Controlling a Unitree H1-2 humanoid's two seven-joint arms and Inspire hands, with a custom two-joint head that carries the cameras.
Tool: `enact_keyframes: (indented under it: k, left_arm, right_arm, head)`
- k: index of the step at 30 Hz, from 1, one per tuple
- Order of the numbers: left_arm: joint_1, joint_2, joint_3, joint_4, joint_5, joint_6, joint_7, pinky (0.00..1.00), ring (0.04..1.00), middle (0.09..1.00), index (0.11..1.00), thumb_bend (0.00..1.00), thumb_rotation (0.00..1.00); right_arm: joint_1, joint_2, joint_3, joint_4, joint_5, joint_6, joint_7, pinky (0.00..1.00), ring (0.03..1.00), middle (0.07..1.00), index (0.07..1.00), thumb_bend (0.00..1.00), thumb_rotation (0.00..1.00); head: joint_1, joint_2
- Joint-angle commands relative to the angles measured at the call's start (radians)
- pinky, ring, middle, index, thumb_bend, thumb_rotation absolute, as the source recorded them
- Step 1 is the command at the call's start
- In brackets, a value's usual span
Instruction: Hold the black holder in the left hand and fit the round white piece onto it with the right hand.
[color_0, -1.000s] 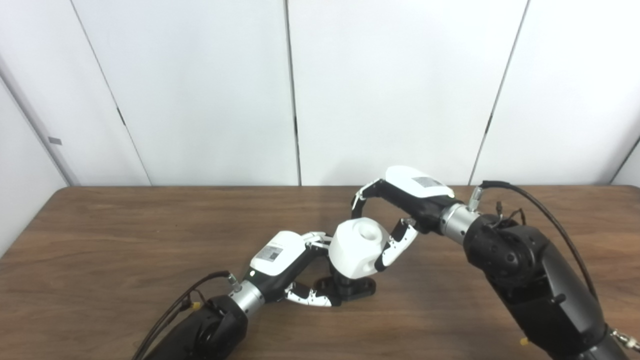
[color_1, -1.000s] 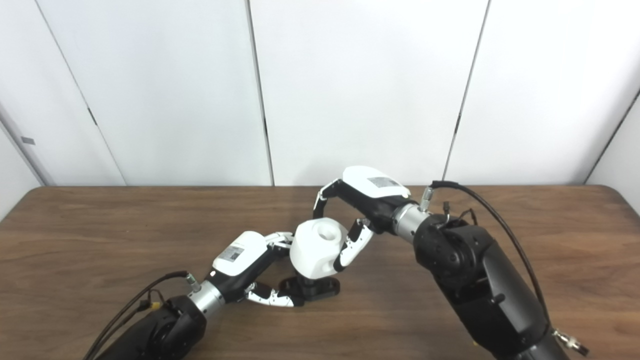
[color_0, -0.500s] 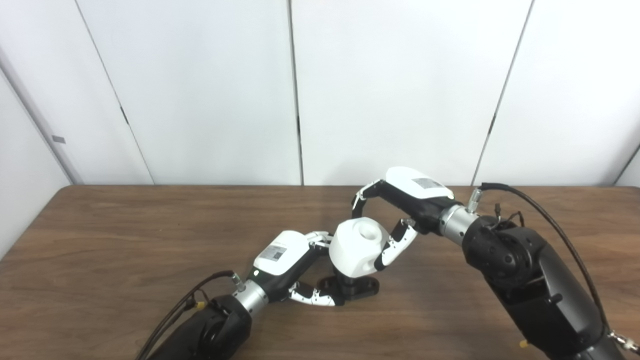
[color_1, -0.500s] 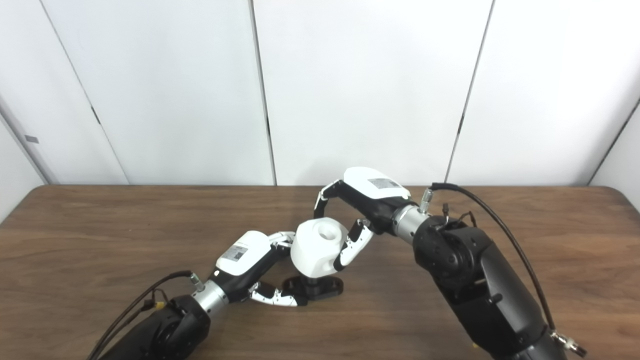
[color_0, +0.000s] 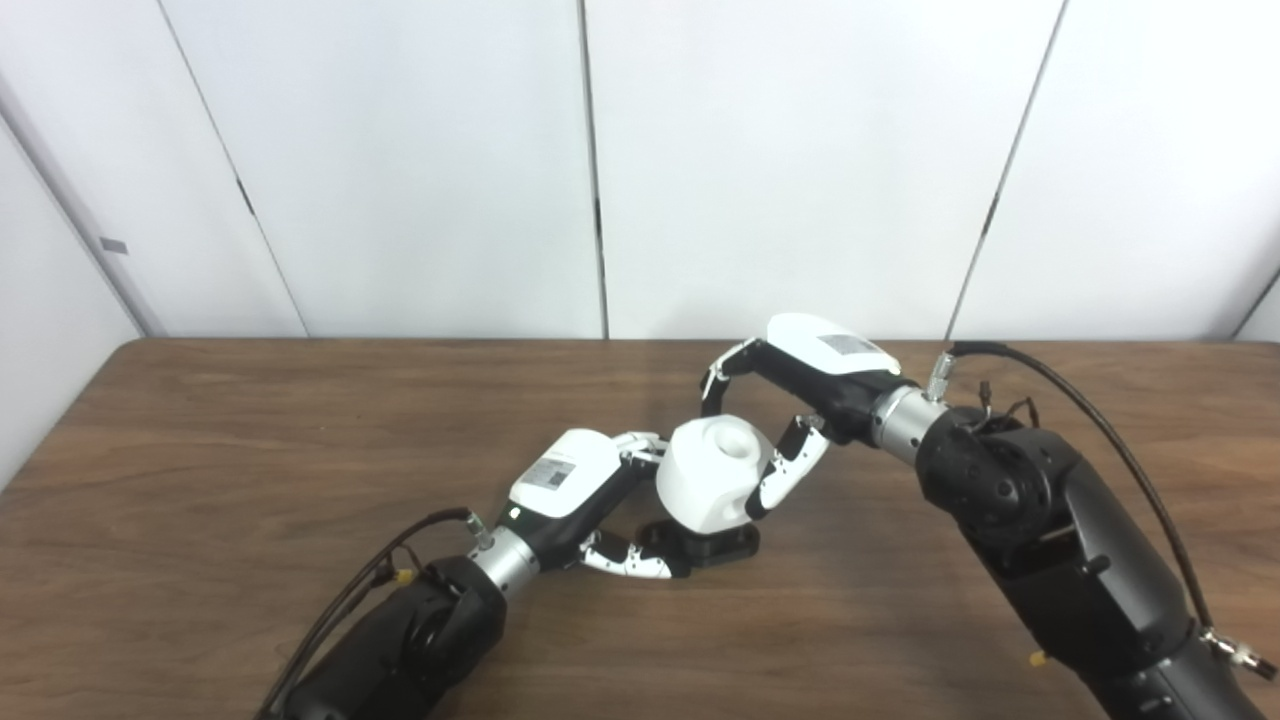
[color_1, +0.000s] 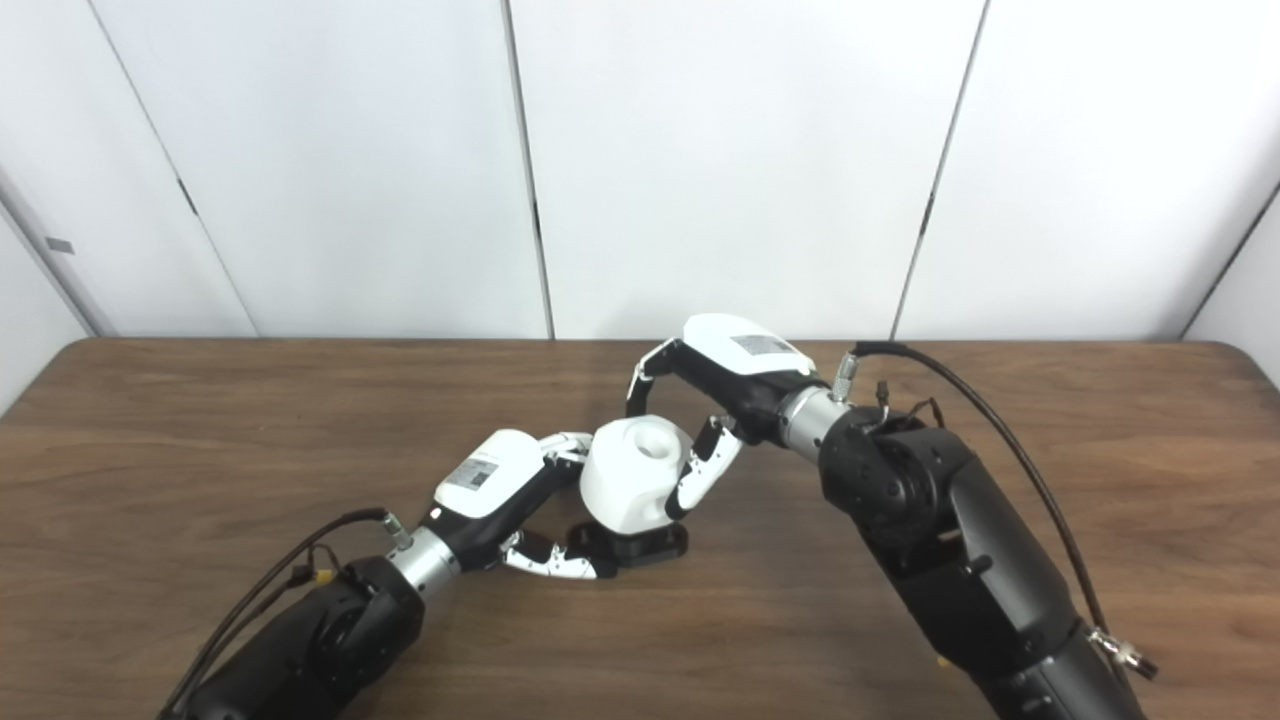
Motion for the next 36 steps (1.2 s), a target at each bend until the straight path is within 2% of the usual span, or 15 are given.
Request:
enact_keyframes:
  k: [1, 10, 16, 36]
  left_arm:
    - [0.042, -0.01, -0.047, 0.027, 0.035, 0.021, -0.115, 0.68, 0.852, 0.81, 0.49, 0.52, 0.07]
    - [0.043, -0.014, -0.048, 0.033, 0.038, 0.006, -0.098, 0.68, 0.845, 0.804, 0.489, 0.52, 0.07]
    - [0.044, -0.015, -0.047, 0.022, 0.031, 0.027, -0.119, 0.69, 0.852, 0.81, 0.49, 0.52, 0.07]
    - [0.037, -0.023, -0.048, 0.032, 0.037, 0.021, -0.107, 0.67, 0.845, 0.802, 0.49, 0.52, 0.07]
  right_arm:
    - [-0.03, 0.005, -0.003, -0.028, 0.003, -0.017, -0.011, 0.83, 0.857, 0.762, 0.481, 0.52, 0.13]
    - [-0.023, 0.014, 0.002, -0.013, 0.003, -0.011, -0.012, 0.82, 0.853, 0.759, 0.482, 0.52, 0.13]
    - [-0.023, 0.024, 0.006, 0.008, 0.004, -0.021, -0.021, 0.83, 0.847, 0.761, 0.482, 0.52, 0.13]
    - [-0.023, 0.045, 0.043, 0.04, 0.004, -0.029, -0.034, 0.85, 0.844, 0.765, 0.482, 0.52, 0.13]
  head:
    - [0.0, 0.001]
    - [0.005, 0.004]
    - [0.008, 0.006]
    - [0.012, 0.006]
